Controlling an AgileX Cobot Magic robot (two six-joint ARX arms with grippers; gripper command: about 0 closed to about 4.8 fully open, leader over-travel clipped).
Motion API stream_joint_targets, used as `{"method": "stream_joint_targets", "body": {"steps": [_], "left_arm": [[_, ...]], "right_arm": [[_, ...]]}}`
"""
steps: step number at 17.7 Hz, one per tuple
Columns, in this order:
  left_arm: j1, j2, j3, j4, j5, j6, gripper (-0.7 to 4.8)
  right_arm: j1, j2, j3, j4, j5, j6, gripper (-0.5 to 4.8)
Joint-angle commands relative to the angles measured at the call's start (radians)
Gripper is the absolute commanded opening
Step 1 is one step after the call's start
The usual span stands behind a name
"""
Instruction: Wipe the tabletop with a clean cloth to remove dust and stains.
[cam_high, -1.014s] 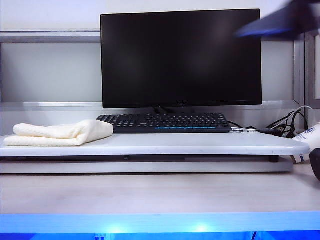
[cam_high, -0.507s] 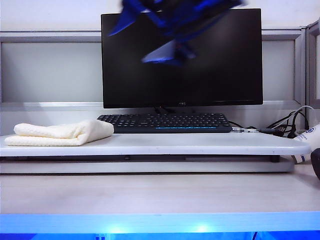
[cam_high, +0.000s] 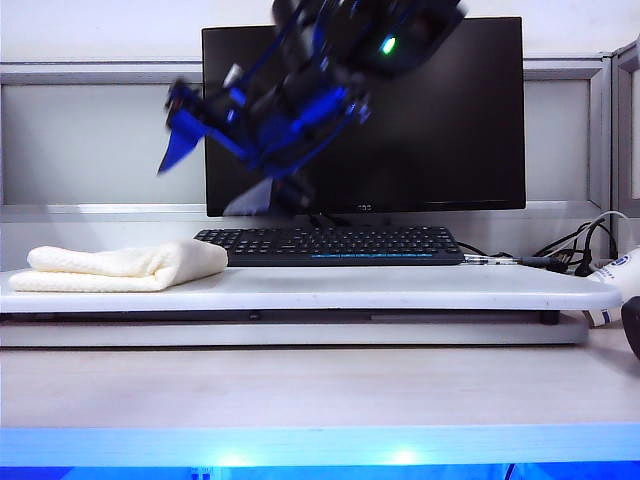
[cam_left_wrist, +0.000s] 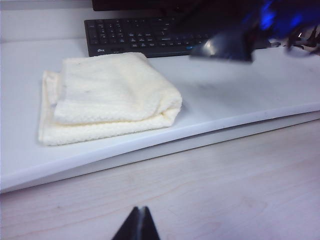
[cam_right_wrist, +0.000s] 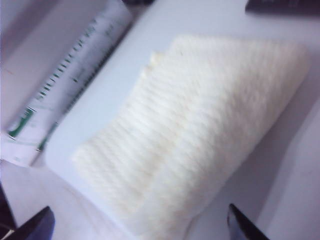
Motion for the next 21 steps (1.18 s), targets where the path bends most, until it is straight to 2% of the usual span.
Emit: {"method": "stream_joint_targets", "body": {"steps": [1,5,10,11,14,15,19,21], "left_arm": [[0.001,0.000,0.000,-0.018,0.016,-0.003,-0.06],[0.001,0.000,0.000,-0.018,0.021,-0.003,-0.06],[0.001,0.000,0.000,-0.018,0.021,-0.003,-0.06],[0.001,0.000,0.000,-0.018,0.020,-0.003,-0.06],[0.001,0.000,0.000,-0.018,0.021,-0.003,-0.06],[0.001,0.000,0.000,-0.018,0.020,-0.003,-0.06],[0.001,0.000,0.000,-0.018,0.021,-0.003,-0.06],[0.001,0.000,-0.001,-0.018,0.021,-0.003,-0.06]], "right_arm": [[0.009,0.068,0.072,-0.023,-0.004,0.021,4.41],[0.012,0.168,0.188,-0.071,-0.007,0.031,4.39],[0.045,0.251,0.253,-0.144,0.029,0.031,4.03],[0.048,0.253,0.253,-0.152,0.028,0.030,3.29],[0.057,0.257,0.253,-0.100,0.065,0.030,0.50],[0.057,0.257,0.253,-0.084,0.097,0.026,-0.04],[0.053,0.257,0.253,-0.134,0.208,0.026,-0.05],[0.043,0.257,0.253,-0.278,0.215,0.027,-0.06]]}}
